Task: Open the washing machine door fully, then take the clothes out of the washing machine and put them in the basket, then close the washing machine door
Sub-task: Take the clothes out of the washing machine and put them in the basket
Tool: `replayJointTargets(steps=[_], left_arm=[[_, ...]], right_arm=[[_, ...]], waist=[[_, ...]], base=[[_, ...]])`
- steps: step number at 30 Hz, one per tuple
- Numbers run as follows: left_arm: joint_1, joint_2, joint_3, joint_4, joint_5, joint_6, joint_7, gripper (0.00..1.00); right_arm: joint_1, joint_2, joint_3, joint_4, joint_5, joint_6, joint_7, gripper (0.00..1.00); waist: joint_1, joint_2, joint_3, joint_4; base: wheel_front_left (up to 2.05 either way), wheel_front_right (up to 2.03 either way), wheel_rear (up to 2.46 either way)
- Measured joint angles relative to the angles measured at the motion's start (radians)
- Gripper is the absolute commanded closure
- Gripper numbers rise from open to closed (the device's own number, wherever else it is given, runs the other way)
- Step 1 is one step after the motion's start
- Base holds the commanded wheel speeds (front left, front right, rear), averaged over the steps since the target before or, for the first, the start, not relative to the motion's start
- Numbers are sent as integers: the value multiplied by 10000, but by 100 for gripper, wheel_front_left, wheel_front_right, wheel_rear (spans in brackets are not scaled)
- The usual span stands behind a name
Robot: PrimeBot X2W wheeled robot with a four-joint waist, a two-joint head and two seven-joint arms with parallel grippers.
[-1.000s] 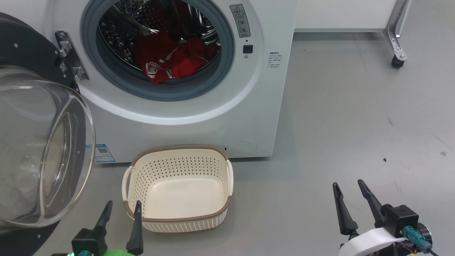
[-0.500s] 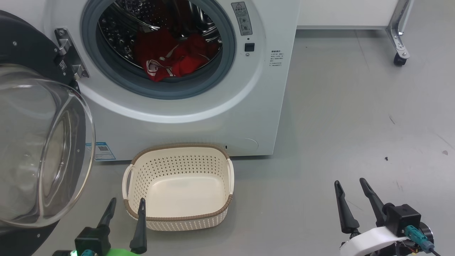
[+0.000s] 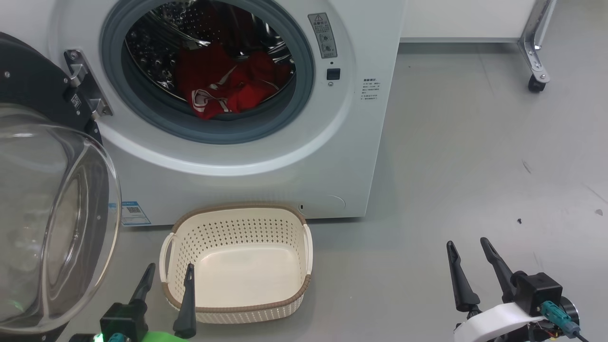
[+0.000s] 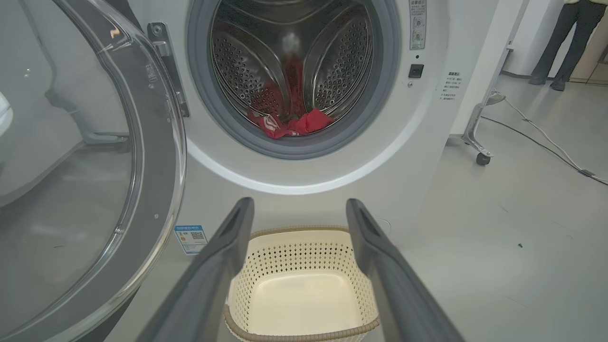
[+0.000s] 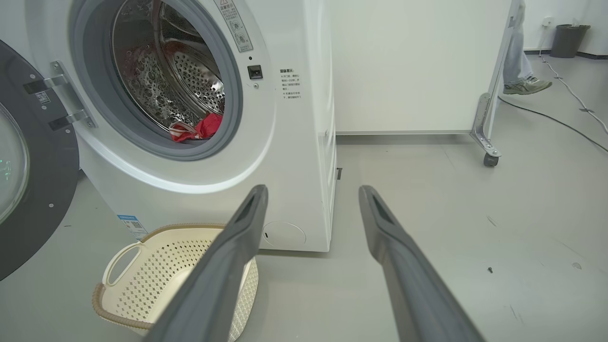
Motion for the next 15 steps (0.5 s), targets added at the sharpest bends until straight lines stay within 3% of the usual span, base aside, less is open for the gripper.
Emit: replayJointTargets(steps=[15], left_arm=[[-3,2,-15,-52,0,35,0,0]], right_arm=[[0,0,31,42,0,2,0,0]], waist=[[0,1,-74,50]], base=[[105,-105,0]])
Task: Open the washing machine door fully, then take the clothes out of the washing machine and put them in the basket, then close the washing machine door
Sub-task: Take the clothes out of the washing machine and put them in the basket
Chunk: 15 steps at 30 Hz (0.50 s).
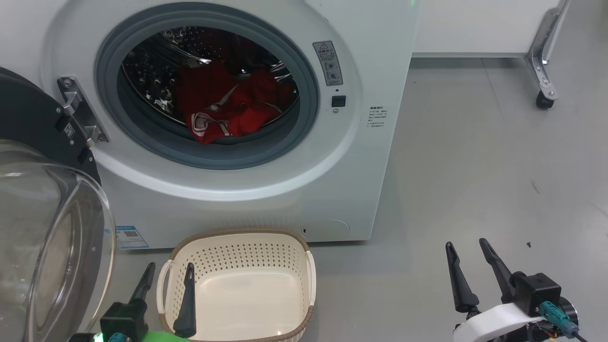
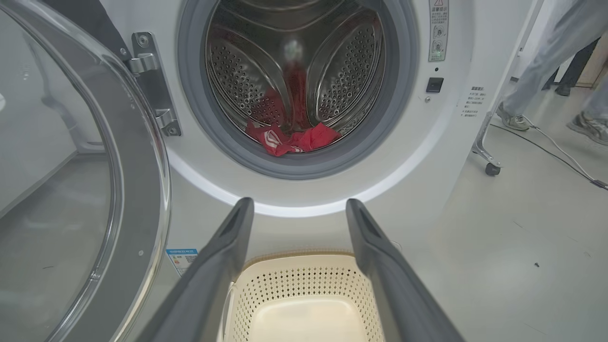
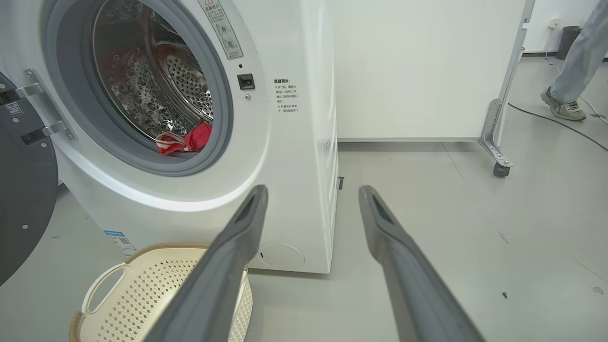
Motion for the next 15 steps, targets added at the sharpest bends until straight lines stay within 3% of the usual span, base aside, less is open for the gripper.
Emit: replayJointTargets(steps=[15], left_arm=[[2,2,-25,-59,0,8,2,0]], right_arm=[[0,0,56,38,0,0,0,0]], waist=[[0,0,-70,-25]], base=[[46,-46,0]])
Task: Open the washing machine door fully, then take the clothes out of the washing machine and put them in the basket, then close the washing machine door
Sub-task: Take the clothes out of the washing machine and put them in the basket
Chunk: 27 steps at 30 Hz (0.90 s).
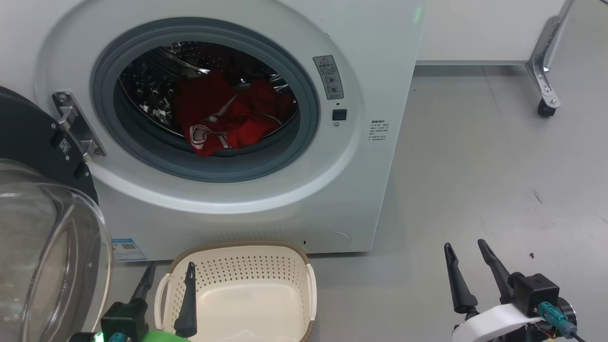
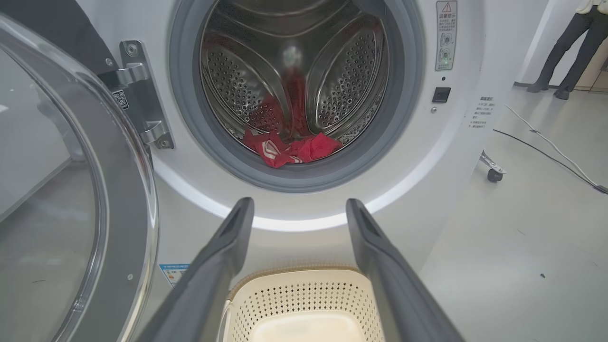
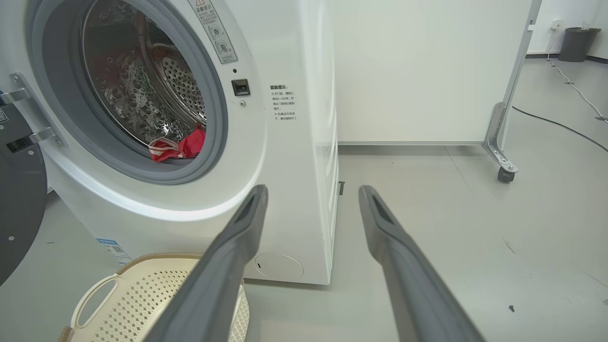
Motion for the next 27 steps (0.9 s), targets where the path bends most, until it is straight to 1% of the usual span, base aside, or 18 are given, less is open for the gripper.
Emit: replayJointTargets(steps=[27], left_arm=[[-1,6,-56,-48,2,0,27,0]], right_arm=[[0,0,0,-13,0,0,0,0]], waist=[[0,0,137,-7]], base=[[1,-1,0]])
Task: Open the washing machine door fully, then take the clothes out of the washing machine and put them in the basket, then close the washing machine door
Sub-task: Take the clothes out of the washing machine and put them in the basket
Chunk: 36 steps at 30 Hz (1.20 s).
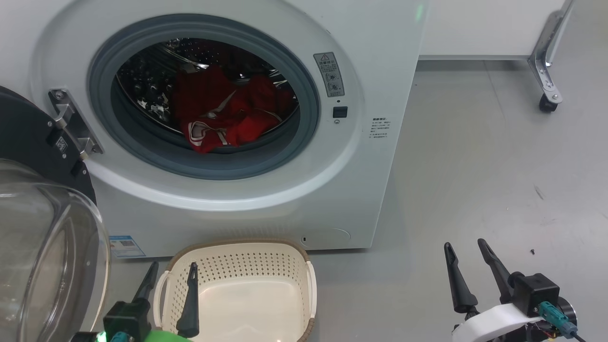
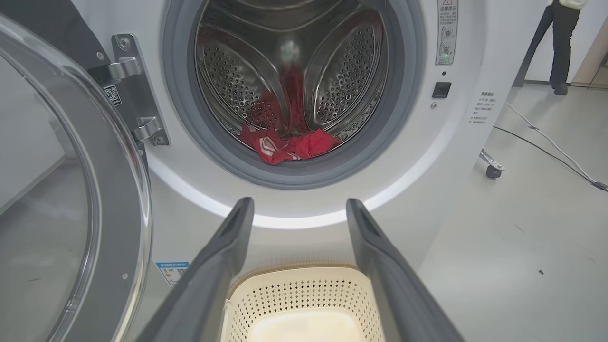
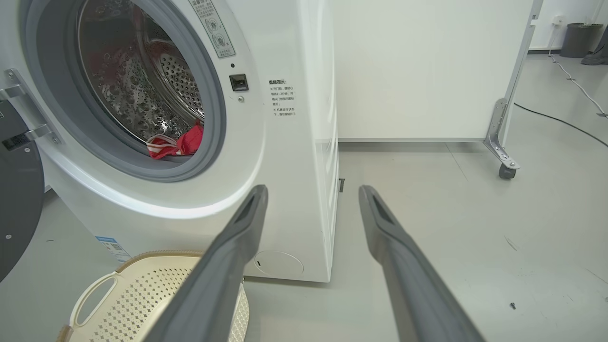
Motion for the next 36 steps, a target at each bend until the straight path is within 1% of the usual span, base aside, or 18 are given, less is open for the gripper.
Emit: replayJointTargets(steps=[5,8,13,19,25,29,36], left_arm=[[-29,44,-109,8,69,-6,104,0],[-217,54,-255,29,102,-88,203,0],[-1005,38,-447,144,100,-291,397,0],[-2034,2,-426,479,10,-412,552,0],[-3338,-33,-272,1057,-286,-546,1210,0],[-4223,-61,36,1526,-688,-631,1741,0],[-5882,313,556,2153,-880,-692,2596,0]], right_arm=[[-4,2,54,-54,-2,4,0,0],[-17,0,50,-146,-33,8,0,0],[-117,0,52,-362,-94,19,0,0],[-593,-2,240,-556,-157,107,0,0],[-1088,-8,293,-740,-151,150,0,0],[-1474,-12,418,-880,29,188,-2,0],[-2096,-17,686,-945,397,228,0,0]], waist=[[0,0,182,-45],[0,0,368,-87],[0,0,829,-170],[0,0,1546,-334],[0,0,2335,-575],[0,0,2871,-777],[1,0,3801,-1261]], base=[[0,0,0],[0,0,0],[0,0,0],[0,0,0],[0,0,0],[0,0,0],[0,0,0]])
